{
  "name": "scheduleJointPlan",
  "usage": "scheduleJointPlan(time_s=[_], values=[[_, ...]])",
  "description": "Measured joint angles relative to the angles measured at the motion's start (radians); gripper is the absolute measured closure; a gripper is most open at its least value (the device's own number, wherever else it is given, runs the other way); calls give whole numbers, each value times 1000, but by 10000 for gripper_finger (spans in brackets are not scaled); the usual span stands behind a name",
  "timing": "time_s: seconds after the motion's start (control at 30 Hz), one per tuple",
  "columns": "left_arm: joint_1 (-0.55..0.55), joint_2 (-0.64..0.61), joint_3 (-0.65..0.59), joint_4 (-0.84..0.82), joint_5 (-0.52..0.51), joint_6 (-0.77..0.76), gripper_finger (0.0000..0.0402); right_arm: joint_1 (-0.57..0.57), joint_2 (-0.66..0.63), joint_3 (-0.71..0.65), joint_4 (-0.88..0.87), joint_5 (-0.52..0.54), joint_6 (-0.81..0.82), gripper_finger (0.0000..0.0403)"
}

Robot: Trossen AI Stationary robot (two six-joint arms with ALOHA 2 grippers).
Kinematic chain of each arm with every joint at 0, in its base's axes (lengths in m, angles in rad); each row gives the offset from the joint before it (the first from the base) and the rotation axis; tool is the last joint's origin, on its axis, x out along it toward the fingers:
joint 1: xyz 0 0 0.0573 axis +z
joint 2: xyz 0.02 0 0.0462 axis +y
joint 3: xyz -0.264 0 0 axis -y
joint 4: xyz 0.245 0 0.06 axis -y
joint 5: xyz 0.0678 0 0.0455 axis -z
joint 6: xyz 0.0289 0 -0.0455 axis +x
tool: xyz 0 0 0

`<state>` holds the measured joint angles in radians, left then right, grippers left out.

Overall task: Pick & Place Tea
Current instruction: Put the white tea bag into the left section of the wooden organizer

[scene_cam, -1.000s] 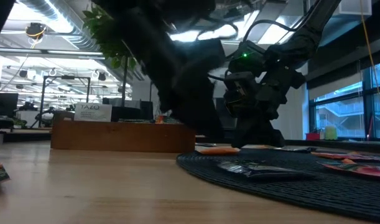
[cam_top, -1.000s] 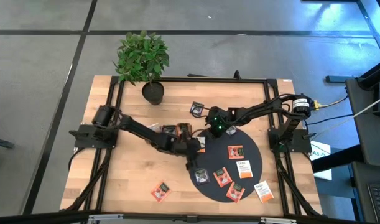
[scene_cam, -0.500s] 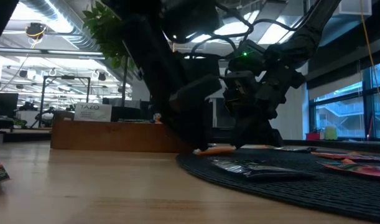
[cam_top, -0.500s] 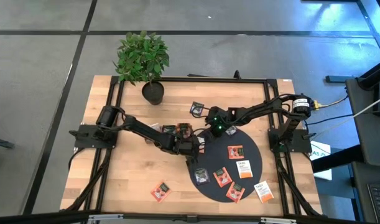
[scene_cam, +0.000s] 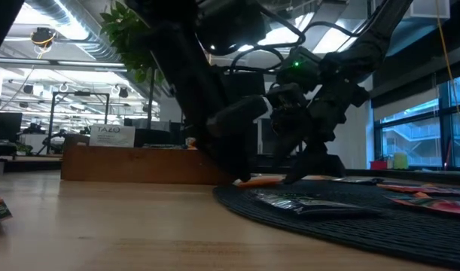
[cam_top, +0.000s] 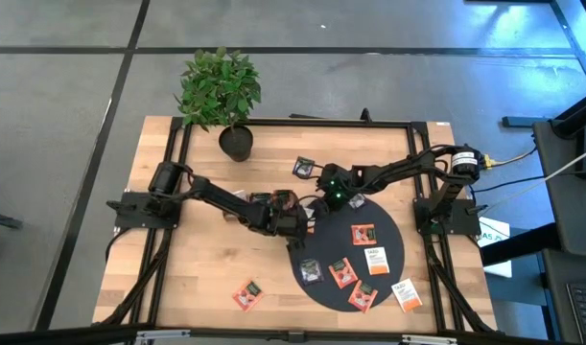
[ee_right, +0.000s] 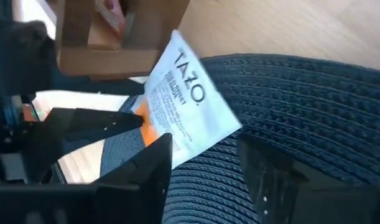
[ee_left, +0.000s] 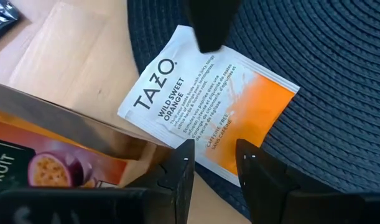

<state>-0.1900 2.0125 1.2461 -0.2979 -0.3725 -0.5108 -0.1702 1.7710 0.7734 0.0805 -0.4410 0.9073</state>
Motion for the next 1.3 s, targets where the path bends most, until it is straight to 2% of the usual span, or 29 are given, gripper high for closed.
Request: scheduleJointPlan(time_s=[0.17,0.5,0.83,1.3], values=[[7,0,-1,5,-1,0,288,13,0,0,20,1,-16,208],[8,0,-1,40,-1,3,288,14,0,0,42,5,36,241],[2,60,4,80,19,31,288,14,0,0,18,77,58,243],[-4,73,1,121,-11,77,288,17,1,0,27,8,25,257]])
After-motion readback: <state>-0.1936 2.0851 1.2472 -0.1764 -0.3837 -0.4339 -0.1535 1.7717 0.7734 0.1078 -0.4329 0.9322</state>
